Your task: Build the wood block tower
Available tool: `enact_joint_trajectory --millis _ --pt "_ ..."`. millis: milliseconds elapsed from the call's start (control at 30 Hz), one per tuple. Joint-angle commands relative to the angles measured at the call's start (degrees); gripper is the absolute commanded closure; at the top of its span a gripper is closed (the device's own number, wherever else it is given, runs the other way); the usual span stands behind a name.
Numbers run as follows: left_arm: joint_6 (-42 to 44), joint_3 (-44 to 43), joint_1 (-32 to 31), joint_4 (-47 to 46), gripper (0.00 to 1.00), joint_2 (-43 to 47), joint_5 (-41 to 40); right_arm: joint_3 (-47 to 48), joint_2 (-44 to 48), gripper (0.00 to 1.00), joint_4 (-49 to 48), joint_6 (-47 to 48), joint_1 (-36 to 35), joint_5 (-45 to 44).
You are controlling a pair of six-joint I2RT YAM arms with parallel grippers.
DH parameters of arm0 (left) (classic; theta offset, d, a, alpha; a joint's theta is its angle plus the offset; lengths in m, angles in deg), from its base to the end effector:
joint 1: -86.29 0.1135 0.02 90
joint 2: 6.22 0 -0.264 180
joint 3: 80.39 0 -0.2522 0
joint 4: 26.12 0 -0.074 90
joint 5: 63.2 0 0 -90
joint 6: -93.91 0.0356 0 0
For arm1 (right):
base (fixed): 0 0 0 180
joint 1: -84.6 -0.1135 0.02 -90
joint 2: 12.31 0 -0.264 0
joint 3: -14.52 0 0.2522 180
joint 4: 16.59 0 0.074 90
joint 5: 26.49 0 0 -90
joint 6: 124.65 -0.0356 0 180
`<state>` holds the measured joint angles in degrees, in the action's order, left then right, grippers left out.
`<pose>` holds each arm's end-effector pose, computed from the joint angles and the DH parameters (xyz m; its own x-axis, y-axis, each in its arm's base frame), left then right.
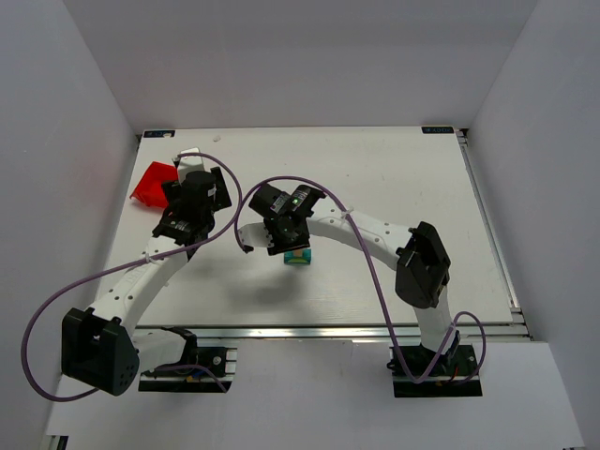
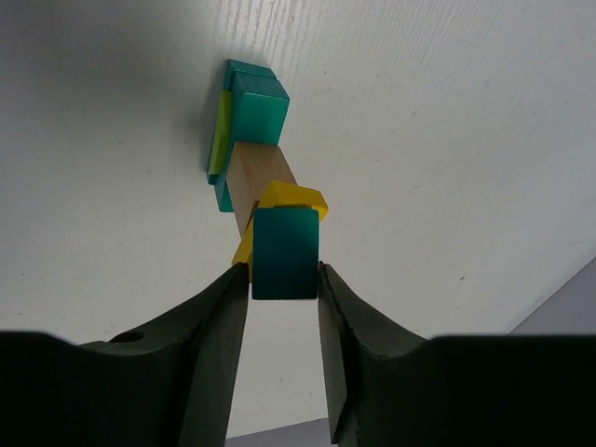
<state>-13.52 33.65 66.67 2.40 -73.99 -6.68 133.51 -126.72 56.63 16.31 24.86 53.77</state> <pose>0.2531 -0.0694 0.2975 -0.4034 -0.1214 -0.9069 -0.3032 0.9529 0.0072 0.2170 0.3599 0.2724 0.3415 -0.9338 -0.1070 -0.8812 -0.2784 -0.3821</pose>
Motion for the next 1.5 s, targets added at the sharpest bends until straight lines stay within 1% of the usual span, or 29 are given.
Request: enact_joint_trajectory --millis 0,233,567,600,667,900,1167,1267,1467 --pt "0.29 0.44 0.10 -0.79 0.02 1.15 0.69 2.70 -0.29 0.57 -0.58 -0.33 0.07 0.33" --pt "0.38 0.44 0.10 -0.88 0.02 0.97 0.69 3.23 -0.29 0.53 -0.58 -0.25 -0.11 0.24" --pt "0.38 0.44 0.10 -0.88 0.02 1.23 0.95 3.84 -0.20 0.53 -0.58 -0.42 -0.20 0.60" --pt "0.38 0.52 0.10 -0.88 0.02 1.23 0.95 3.84 -0.20 0.50 -0.66 -0.60 -0.28 0.60" --pt "0.38 0.52 0.02 -0.88 0.02 1.50 0.87 3.76 -0.20 0.49 -1.10 -0.69 -0.20 0.51" --pt "0.56 0.61 0.10 -1.05 0.02 1.58 0.95 3.75 -0.55 0.49 -1.54 -0.86 -0.11 1.21" --pt "0.56 0.70 0.10 -1.05 0.02 1.67 0.87 4.55 -0.82 0.52 -1.63 -1.39 -0.20 1.56" --pt "0.56 0.88 0.10 -1.23 0.02 1.94 1.22 4.98 -0.81 0.50 -1.63 -2.00 -0.28 1.65" --pt "0.38 -0.35 0.10 -0.70 0.02 2.11 2.71 9.02 -0.11 0.41 -3.38 -3.67 -0.11 1.48"
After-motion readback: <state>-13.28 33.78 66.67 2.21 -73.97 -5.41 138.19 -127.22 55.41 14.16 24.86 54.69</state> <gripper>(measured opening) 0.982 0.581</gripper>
